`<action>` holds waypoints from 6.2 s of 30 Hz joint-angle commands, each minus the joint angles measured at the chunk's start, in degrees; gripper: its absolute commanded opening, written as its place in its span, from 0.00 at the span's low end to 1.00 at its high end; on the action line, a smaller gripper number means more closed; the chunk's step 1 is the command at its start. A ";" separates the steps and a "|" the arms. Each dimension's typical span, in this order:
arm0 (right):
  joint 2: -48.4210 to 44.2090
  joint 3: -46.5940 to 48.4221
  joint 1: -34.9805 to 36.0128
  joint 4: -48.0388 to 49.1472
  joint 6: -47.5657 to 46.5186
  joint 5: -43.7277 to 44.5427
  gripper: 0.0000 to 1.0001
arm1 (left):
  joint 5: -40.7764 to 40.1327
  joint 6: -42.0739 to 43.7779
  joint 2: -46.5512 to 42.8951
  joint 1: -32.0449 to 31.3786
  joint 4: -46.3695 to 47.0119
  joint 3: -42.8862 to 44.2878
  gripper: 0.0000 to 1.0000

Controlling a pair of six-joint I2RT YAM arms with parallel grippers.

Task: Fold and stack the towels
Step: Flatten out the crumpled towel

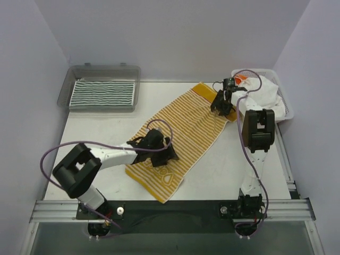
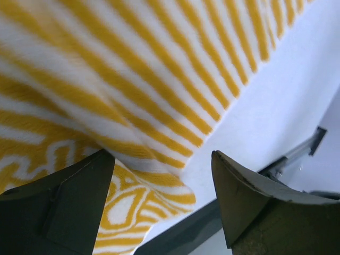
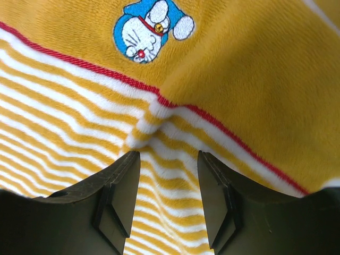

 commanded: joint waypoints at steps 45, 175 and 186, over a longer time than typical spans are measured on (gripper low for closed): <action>-45.85 -44.65 47.52 -2.32 -7.73 3.55 0.38 | -35.36 14.14 -11.31 -1.81 -38.55 15.51 0.13; -27.76 -24.09 15.71 -4.08 -10.02 3.83 0.43 | -19.64 25.01 -14.84 2.47 -29.51 17.49 0.68; -20.73 -19.78 10.34 -3.73 -5.36 3.56 0.39 | -18.85 41.91 22.18 9.86 -24.94 48.92 0.53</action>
